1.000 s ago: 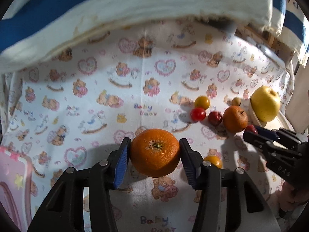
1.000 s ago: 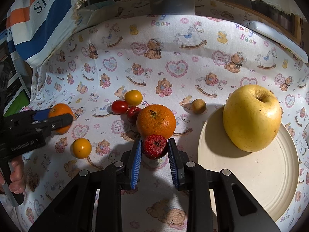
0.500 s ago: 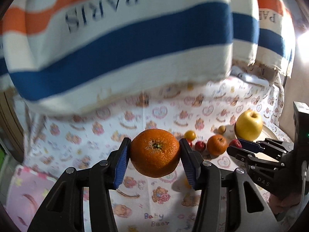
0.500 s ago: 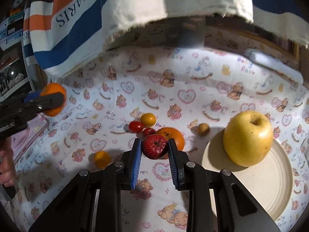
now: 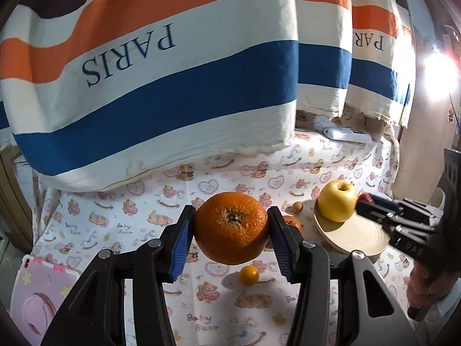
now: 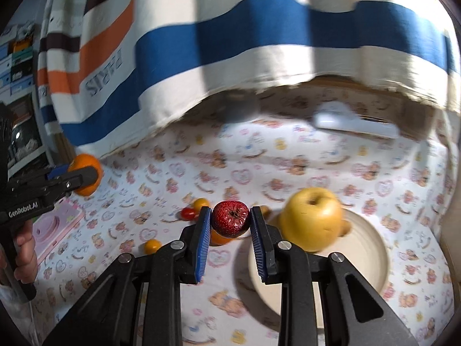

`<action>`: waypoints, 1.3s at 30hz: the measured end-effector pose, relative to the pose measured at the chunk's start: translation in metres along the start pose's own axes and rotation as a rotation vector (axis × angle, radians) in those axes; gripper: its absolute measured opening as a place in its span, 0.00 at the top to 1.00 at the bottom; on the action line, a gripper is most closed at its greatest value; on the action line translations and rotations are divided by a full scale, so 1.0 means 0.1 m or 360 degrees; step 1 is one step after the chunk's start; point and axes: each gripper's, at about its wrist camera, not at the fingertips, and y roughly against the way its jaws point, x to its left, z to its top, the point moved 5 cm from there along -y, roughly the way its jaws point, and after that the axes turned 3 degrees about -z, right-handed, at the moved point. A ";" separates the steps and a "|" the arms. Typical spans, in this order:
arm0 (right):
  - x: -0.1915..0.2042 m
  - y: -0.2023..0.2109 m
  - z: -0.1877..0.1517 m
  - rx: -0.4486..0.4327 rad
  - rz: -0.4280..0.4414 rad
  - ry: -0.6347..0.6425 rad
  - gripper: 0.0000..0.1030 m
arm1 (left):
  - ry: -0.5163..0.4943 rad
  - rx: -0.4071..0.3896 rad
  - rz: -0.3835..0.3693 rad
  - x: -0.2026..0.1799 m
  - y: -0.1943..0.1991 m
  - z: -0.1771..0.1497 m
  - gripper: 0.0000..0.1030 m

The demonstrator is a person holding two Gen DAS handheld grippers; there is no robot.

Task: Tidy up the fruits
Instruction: 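Carry the red apple and the mandarin orange over the plate with both tools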

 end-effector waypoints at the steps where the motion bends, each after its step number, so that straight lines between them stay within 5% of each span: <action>1: -0.06 0.04 0.00 -0.0010 -0.0010 -0.0015 0.73 | -0.0011 -0.0004 0.0001 -0.04 0.01 0.01 0.52; 10: -0.65 0.37 0.15 -0.0143 -0.0207 -0.0073 0.73 | -0.0102 -0.0037 -0.0100 -0.55 -0.03 0.21 0.52; 18: -1.07 0.49 0.13 -0.0214 -0.0332 -0.0162 0.73 | -0.0096 0.0119 -0.0300 -1.02 -0.46 0.22 0.52; 39: -1.54 -0.04 -0.40 0.0127 -0.0438 -0.0298 0.73 | -0.0224 0.0567 -0.0426 -1.65 -1.53 -0.28 0.52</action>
